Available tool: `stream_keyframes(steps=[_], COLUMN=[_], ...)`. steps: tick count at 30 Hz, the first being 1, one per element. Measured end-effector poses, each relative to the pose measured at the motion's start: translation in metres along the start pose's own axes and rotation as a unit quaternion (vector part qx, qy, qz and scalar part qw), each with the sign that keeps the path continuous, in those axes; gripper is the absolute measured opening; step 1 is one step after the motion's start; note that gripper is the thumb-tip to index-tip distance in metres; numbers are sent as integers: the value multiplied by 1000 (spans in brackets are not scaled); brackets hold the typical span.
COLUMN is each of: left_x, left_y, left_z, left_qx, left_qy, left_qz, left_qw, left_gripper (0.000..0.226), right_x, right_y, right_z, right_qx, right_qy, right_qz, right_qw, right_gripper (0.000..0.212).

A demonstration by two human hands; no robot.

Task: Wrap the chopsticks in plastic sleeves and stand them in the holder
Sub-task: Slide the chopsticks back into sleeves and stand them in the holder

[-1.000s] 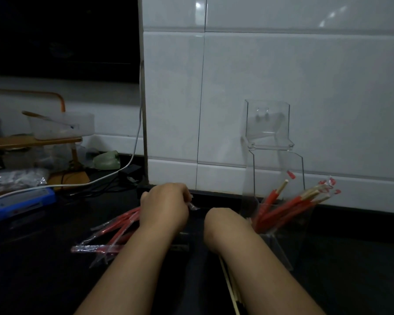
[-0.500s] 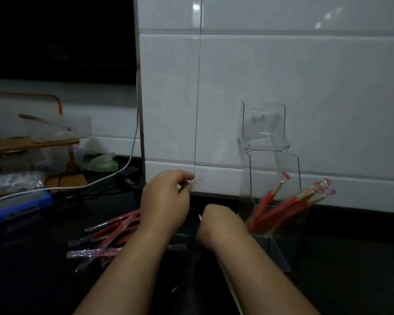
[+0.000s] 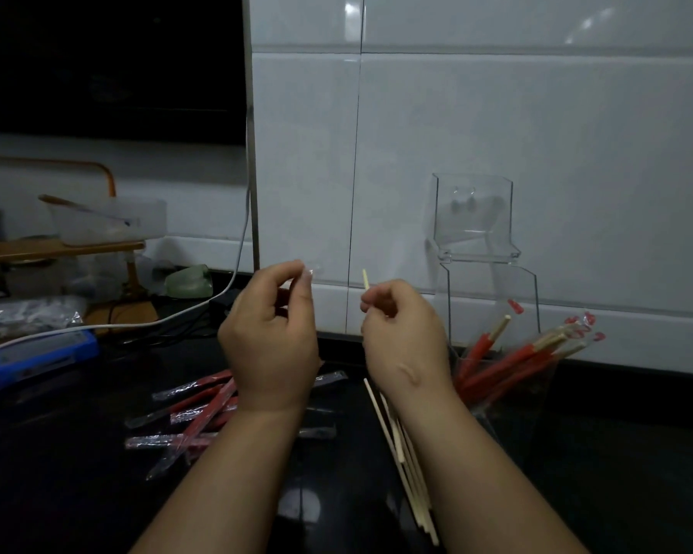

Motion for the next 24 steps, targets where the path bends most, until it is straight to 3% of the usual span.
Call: stream_keyframes(steps=[4,6,13,17,24], left_x=[1,2,2,1,2], left_y=[-2,1,0,-2,-5], left_z=[0,0,-2,-2,-2], left_qx=[-18,-28,-65,-65,-53], left_qy=[-11,-16,-28,-43,-55], left_qz=[21,23,-36,-73,-101], left_qw=[1000,999,997,994,992], left_gripper=[19,21,15,3,3], right_x=[-2,-5,0,-4,-8], right_y=[-8,-10,-6,-11,-17], right_z=[-2,-1,-1,2,14], right_qx=[75,78,47,22,-92], right_qy=[-11,-20,-2,17,30], right_qz=[-267,-323,-317,-331,-335], right_qw=[961,943,947,943,937], right_gripper=[31,33,16,21,15])
Point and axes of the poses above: each hand's wrist, its own z-axis away from the middle knuckle, its own x-axis out of the palm, y = z × x, the point moved 1 cm from there along -z, towards the middle knuckle, and after that the axes turned 4 degrees about z, right-handed, at the moved point
